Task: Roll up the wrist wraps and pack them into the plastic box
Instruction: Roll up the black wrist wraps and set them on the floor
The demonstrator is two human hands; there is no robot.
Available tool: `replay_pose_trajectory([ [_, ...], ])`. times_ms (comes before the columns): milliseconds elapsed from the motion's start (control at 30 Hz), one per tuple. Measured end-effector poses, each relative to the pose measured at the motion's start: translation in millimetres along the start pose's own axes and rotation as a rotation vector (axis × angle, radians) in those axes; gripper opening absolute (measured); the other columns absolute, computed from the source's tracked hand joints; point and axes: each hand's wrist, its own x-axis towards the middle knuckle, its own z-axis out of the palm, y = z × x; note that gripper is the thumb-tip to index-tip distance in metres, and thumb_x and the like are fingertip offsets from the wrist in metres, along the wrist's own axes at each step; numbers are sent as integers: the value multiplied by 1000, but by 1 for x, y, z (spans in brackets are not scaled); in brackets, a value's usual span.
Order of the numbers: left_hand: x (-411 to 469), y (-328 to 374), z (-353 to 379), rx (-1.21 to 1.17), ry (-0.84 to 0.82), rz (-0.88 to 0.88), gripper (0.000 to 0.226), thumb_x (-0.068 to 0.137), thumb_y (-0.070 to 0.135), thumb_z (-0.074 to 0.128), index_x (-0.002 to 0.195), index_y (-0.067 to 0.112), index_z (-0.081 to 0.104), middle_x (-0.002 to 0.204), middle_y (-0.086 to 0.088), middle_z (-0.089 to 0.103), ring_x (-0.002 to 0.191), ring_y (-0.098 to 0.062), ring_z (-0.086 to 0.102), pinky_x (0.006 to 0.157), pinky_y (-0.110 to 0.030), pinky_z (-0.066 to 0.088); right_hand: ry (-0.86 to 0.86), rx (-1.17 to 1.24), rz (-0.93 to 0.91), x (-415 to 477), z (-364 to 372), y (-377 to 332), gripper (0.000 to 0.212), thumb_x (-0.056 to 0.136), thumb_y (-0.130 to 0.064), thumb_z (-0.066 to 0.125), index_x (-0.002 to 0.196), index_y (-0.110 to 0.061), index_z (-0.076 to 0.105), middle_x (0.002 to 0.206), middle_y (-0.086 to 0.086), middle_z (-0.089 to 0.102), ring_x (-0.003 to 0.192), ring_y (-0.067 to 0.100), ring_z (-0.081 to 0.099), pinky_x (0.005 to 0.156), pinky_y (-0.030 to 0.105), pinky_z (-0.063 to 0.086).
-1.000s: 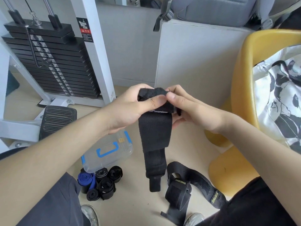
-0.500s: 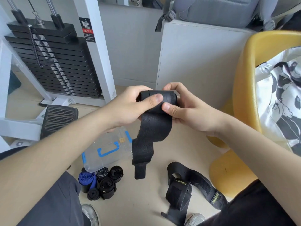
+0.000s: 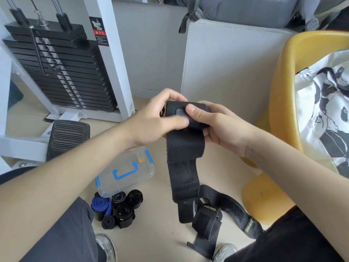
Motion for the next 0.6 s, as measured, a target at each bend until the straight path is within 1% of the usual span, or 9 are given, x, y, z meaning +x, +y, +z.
replay_pose_trajectory([
  [33, 2, 0, 1, -124, -50, -105, 45, 97, 42, 68, 137, 24, 65, 124, 3, 77, 113, -20, 76, 97, -58, 64, 11, 1, -26, -1, 0, 0, 43, 94, -43, 77, 126, -16, 68, 116, 7, 80, 111, 34, 78, 104, 62, 58],
  [67, 2, 0, 3, -210, -112, -192, 50, 102, 55, 58, 141, 25, 66, 129, -1, 78, 118, -24, 76, 98, -60, 63, 22, -7, -51, -1, -1, 1, 42, 92, -39, 80, 124, -15, 68, 113, 8, 79, 111, 36, 78, 103, 62, 59],
  [133, 3, -1, 5, -237, -186, -261, 57, 109, 66, 45, 142, 26, 69, 129, -10, 79, 119, -30, 77, 95, -52, 65, 47, -35, -86, -3, -1, 3, 44, 85, -29, 87, 124, -16, 69, 116, 18, 78, 114, 43, 75, 101, 61, 61],
  [233, 3, -4, 5, -249, -156, -233, 54, 104, 57, 60, 132, 13, 75, 121, -13, 81, 112, -29, 80, 88, -44, 67, 87, -79, -99, -6, -1, 4, 51, 77, -17, 90, 123, -18, 69, 125, 32, 71, 112, 44, 74, 97, 57, 63],
  [333, 4, -3, 7, -216, -53, -191, 62, 93, 58, 75, 129, 7, 72, 118, -13, 81, 109, -28, 80, 89, -51, 67, 60, 14, -100, -4, 0, 1, 48, 80, -11, 81, 125, -15, 64, 116, 24, 68, 102, 35, 70, 86, 49, 62],
  [400, 6, -3, 10, -183, 56, -174, 71, 87, 61, 83, 127, 5, 65, 117, -14, 79, 108, -29, 80, 92, -57, 66, 35, 186, -42, -1, 4, 0, 46, 89, -18, 71, 133, -8, 60, 123, 21, 68, 113, 35, 70, 93, 47, 61],
  [467, 5, -2, 12, -101, 140, -115, 69, 82, 66, 81, 117, 10, 61, 99, -3, 77, 95, -20, 79, 81, -47, 69, 7, 261, 16, 0, 8, 0, 46, 105, -29, 59, 142, -1, 60, 143, 25, 66, 130, 36, 68, 107, 54, 58],
  [533, 2, -2, 14, 143, 204, -20, 68, 77, 77, 78, 106, 20, 58, 87, 8, 72, 82, -12, 72, 70, -36, 61, 17, 239, 52, 0, 11, 2, 48, 115, -39, 46, 144, -4, 62, 143, 19, 69, 130, 31, 70, 104, 50, 61],
  [600, 0, -6, 14, 331, 199, 23, 73, 69, 84, 77, 104, 25, 53, 92, 8, 72, 86, -12, 70, 73, -38, 56, 66, 194, 62, 0, 12, 4, 51, 117, -43, 41, 145, -4, 59, 140, 19, 71, 130, 33, 70, 110, 53, 57],
])
